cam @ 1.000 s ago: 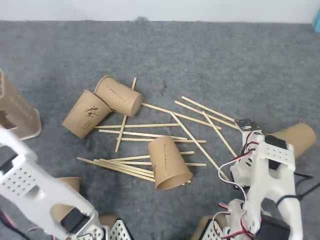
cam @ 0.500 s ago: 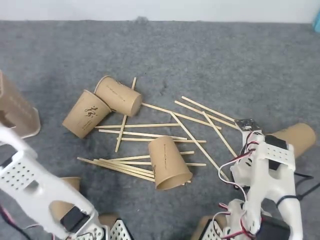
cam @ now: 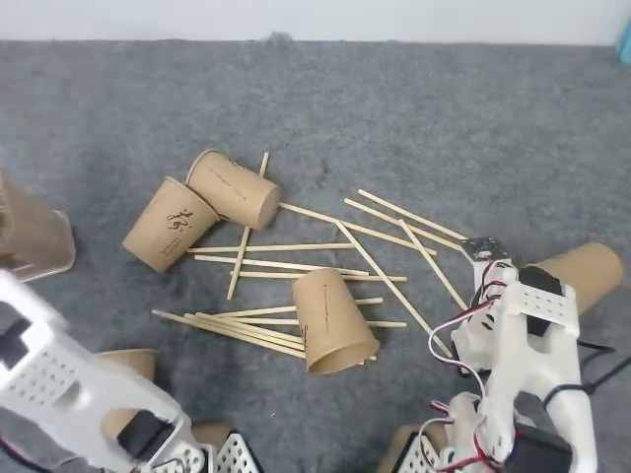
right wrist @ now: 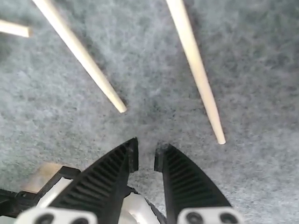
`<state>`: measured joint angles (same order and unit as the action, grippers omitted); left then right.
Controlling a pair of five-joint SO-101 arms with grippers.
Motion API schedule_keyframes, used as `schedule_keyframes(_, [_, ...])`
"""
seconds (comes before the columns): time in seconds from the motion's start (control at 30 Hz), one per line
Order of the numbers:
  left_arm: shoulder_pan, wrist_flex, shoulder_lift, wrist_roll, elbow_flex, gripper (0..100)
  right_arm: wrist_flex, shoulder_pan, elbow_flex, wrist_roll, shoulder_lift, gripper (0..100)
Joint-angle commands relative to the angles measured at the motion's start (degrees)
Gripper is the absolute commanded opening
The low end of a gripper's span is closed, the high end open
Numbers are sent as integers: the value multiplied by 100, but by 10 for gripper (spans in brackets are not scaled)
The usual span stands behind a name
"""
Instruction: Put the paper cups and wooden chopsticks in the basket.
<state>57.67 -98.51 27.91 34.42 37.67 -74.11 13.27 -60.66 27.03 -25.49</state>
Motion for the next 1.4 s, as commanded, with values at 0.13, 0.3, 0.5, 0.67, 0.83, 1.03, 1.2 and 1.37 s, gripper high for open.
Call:
schedule_keyframes(0.13, [-316, 1248, -105, -246, -1147, 133, 40, -22, 26, 105, -180, 69])
schedule_keyframes(0.3, [-396, 2013, 501, -281, -1165, 73, 40, -40, 26, 105, -180, 69])
schedule_keyframes(0.5, [-431, 2110, 826, -791, -470, 12, 40, -40, 26, 105, -180, 69])
schedule_keyframes(0.67, [-448, 1837, 826, -862, 321, 13, 40, -40, 26, 105, -180, 69])
schedule_keyframes(0.83, [-352, 1336, 870, -1354, 1815, 13, 40, -48, 26, 105, -180, 69])
schedule_keyframes(1.03, [-316, 615, 879, -1327, 2686, 21, 40, -57, 26, 105, -180, 69])
schedule_keyframes(1.2, [-211, 290, 826, -1248, 3081, 92, 40, -66, 26, 114, -180, 69])
schedule_keyframes(1.37, [123, 264, 844, -1266, 3943, 143, 40, -66, 9, 246, -180, 69])
